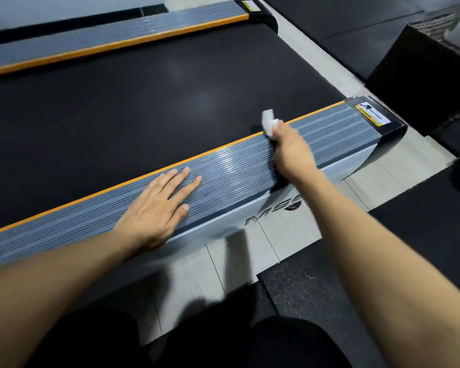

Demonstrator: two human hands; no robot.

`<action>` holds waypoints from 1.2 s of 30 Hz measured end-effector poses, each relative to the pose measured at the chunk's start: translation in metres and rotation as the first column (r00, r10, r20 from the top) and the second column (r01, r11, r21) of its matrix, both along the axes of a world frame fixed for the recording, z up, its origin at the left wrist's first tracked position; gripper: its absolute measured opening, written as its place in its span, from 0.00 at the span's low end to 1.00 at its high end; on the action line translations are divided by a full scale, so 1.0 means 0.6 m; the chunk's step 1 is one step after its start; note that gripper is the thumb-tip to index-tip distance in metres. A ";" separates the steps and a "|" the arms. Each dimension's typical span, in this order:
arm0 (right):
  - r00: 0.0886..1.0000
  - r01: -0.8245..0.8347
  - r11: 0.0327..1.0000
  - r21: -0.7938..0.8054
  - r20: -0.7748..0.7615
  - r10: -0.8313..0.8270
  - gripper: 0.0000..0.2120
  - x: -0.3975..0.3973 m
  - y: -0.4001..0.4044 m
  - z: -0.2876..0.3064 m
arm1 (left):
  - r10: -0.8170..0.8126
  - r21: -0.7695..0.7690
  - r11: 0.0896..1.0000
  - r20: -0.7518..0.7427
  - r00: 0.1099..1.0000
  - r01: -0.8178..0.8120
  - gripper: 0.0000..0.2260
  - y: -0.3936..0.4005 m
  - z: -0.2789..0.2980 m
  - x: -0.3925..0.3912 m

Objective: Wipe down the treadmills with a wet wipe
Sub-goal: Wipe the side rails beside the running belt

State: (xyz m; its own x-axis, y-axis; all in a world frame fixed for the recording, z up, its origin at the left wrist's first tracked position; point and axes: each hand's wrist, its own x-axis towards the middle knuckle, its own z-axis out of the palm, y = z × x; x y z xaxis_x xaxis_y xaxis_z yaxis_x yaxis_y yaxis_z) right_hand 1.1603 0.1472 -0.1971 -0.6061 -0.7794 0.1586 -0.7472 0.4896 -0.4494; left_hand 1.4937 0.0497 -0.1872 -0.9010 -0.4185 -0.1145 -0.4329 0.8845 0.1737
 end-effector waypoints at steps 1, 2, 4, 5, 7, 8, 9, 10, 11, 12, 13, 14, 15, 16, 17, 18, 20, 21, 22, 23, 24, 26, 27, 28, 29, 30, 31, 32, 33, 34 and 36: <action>0.999 0.034 0.999 0.034 -0.010 -0.034 0.20 -0.024 0.008 0.000 | 0.021 0.003 1.000 0.008 1.000 -0.021 0.27 0.004 0.002 -0.004; 0.999 0.043 0.998 0.052 -0.009 -0.042 0.21 -0.039 0.014 0.005 | 0.045 0.007 0.999 0.018 0.999 -0.045 0.28 0.009 0.005 -0.009; 0.998 0.053 0.998 0.044 -0.026 -0.052 0.19 -0.039 0.011 0.006 | 0.083 0.023 0.996 0.050 0.995 -0.084 0.28 0.016 0.016 -0.017; 0.998 0.052 0.998 0.026 -0.043 -0.050 0.19 -0.027 0.008 0.006 | 0.095 0.036 0.995 0.073 0.993 -0.098 0.28 0.017 0.023 -0.021; 0.999 0.001 1.000 0.001 -0.036 -0.001 0.19 0.017 0.007 -0.003 | 0.086 0.055 0.994 0.142 0.986 -0.095 0.29 0.012 0.042 -0.032; 0.998 -0.057 0.998 -0.016 -0.033 0.056 0.18 0.046 0.011 -0.010 | 0.071 0.063 0.995 0.174 0.982 -0.083 0.30 0.009 0.050 -0.039; 0.991 -0.130 0.991 -0.043 -0.034 0.128 0.17 0.081 0.016 -0.017 | 0.056 0.070 0.995 0.197 0.979 -0.071 0.31 0.006 0.059 -0.046; 0.974 -0.224 0.972 -0.075 -0.025 0.223 0.18 0.119 0.024 -0.024 | 0.043 0.078 0.995 0.217 0.975 -0.062 0.31 0.002 0.064 -0.052; 0.945 -0.327 0.940 -0.099 -0.010 0.328 0.20 0.161 0.036 -0.026 | 0.031 0.085 0.995 0.235 0.971 -0.053 0.32 -0.001 0.068 -0.056; 0.900 -0.433 0.896 -0.104 0.008 0.436 0.23 0.196 0.049 -0.024 | 0.018 0.086 0.995 0.247 0.969 -0.041 0.32 -0.002 0.071 -0.060; 0.847 -0.526 0.846 -0.083 0.031 0.530 0.26 0.221 0.064 -0.017 | 0.011 0.083 0.996 0.254 0.967 -0.033 0.32 -0.003 0.072 -0.061; 0.799 -0.596 0.801 -0.060 0.048 0.599 0.27 0.229 0.078 -0.010 | 0.012 0.079 0.996 0.261 0.965 -0.034 0.32 -0.003 0.074 -0.059; 0.781 -0.620 0.782 -0.062 0.055 0.623 0.28 0.220 0.089 -0.003 | 0.010 0.076 0.997 0.264 0.964 -0.031 0.32 -0.004 0.074 -0.058; 0.800 -0.593 0.801 -0.083 0.049 0.598 0.27 0.199 0.099 -0.002 | 0.006 0.075 0.997 0.264 0.964 -0.027 0.32 -0.004 0.075 -0.059; 0.845 -0.525 0.843 -0.115 0.049 0.533 0.26 0.172 0.110 -0.005 | 0.009 0.076 0.997 0.266 0.964 -0.030 0.32 -0.003 0.077 -0.059; 0.903 -0.416 0.896 -0.157 0.046 0.428 0.26 0.136 0.121 -0.011 | 0.016 0.078 0.996 0.273 0.962 -0.038 0.33 -0.002 0.080 -0.059; 0.981 -0.185 0.971 -0.151 0.034 0.193 0.26 0.067 0.148 -0.015 | 0.020 0.077 0.996 0.285 0.958 -0.043 0.33 -0.002 0.087 -0.062; 0.994 -0.102 0.989 -0.112 0.028 0.106 0.27 0.047 0.157 -0.011 | 0.018 0.077 0.996 0.292 0.956 -0.043 0.33 -0.001 0.091 -0.065; 0.998 -0.052 0.995 -0.087 0.033 0.055 0.26 0.040 0.158 -0.008 | 0.018 0.078 0.996 0.295 0.955 -0.043 0.32 -0.001 0.095 -0.068; 0.998 -0.048 0.995 -0.088 0.040 0.051 0.26 0.049 0.153 -0.004 | 0.018 0.072 0.997 0.298 0.954 -0.041 0.31 -0.001 0.100 -0.071; 0.993 -0.104 0.988 -0.112 0.038 0.109 0.25 0.068 0.148 0.001 | 0.014 0.054 0.998 0.302 0.953 -0.031 0.31 -0.001 0.104 -0.076; 0.934 -0.354 0.926 -0.134 0.000 0.357 0.25 0.121 0.138 0.001 | -0.018 0.016 1.000 0.301 0.953 0.014 0.35 -0.002 0.108 -0.087; 0.881 -0.472 0.875 -0.107 -0.013 0.474 0.25 0.144 0.136 0.002 | -0.053 0.004 0.999 0.289 0.956 0.054 0.38 -0.001 0.108 -0.094; 0.834 -0.551 0.831 -0.074 -0.018 0.551 0.25 0.154 0.138 0.002 | -0.094 -0.004 0.995 0.273 0.957 0.099 0.39 0.001 0.105 -0.101; 0.809 -0.588 0.807 -0.053 -0.023 0.587 0.24 0.150 0.142 0.000 | -0.131 -0.011 0.990 0.248 0.960 0.138 0.39 0.004 0.100 -0.109; 0.810 -0.586 0.808 -0.060 -0.025 0.586 0.22 0.130 0.146 -0.003 | -0.159 -0.018 0.986 0.216 0.963 0.166 0.38 0.007 0.095 -0.120; 0.837 -0.546 0.832 -0.097 -0.024 0.546 0.21 0.105 0.149 -0.007 | -0.182 -0.014 0.982 0.185 0.966 0.188 0.37 0.011 0.089 -0.133; 0.885 -0.465 0.873 -0.147 -0.038 0.464 0.21 0.075 0.154 -0.014 | -0.205 -0.001 0.978 0.165 0.965 0.208 0.36 0.016 0.084 -0.145; 0.938 -0.345 0.920 -0.186 -0.040 0.344 0.21 0.044 0.163 -0.018 | -0.226 0.008 0.974 0.153 0.962 0.228 0.35 0.021 0.078 -0.156; 0.976 -0.216 0.957 -0.192 -0.022 0.216 0.21 0.014 0.172 -0.017 | -0.241 0.008 0.970 0.143 0.960 0.242 0.35 0.025 0.071 -0.165; 1.000 -0.009 0.992 -0.125 0.015 0.011 0.24 -0.020 0.180 -0.008 | -0.274 0.001 0.961 0.116 0.955 0.275 0.33 0.027 0.057 -0.182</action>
State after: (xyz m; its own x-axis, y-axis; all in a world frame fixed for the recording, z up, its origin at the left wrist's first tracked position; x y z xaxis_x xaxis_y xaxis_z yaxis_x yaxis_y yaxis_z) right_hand 1.1480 0.2551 -0.2022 -0.6017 -0.7600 0.2454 -0.7440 0.4216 -0.5184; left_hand 1.3844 0.0659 -0.1530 -0.9626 -0.1592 -0.2191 -0.1892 0.9741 0.1235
